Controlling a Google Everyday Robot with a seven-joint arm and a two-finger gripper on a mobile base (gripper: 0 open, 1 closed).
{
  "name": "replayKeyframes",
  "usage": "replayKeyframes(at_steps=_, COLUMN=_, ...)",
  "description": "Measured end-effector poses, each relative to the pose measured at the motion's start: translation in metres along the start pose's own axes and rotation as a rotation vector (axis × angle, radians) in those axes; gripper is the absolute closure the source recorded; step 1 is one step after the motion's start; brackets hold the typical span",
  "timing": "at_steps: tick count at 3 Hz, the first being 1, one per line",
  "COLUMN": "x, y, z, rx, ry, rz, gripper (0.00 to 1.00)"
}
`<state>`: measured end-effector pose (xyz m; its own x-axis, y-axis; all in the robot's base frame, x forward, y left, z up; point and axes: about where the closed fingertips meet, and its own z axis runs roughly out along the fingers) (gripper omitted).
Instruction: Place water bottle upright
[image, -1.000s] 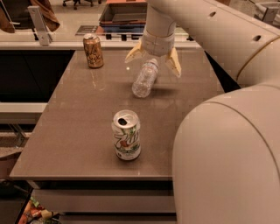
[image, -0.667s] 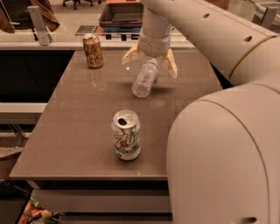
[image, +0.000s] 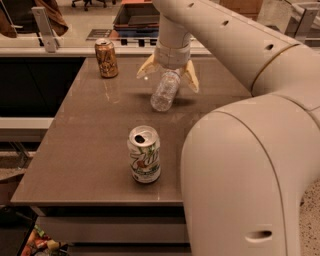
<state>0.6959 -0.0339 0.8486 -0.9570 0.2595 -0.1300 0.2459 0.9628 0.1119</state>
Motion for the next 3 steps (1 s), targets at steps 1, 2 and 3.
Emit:
replayKeyframes(at_steps=1, x=-0.0009, y=0.0011, z=0.0023, rx=-0.002, ry=-0.002, rz=-0.002, gripper=0.18)
replayKeyframes(at_steps=2, x=-0.0015, y=0.0018, z=0.0049, rx=-0.003, ry=-0.002, rz=-0.003, gripper=0.41)
replayKeyframes(at_steps=3, x=-0.0021, y=0.0027, z=0.0076, rx=-0.003, ry=-0.002, rz=-0.004, gripper=0.65)
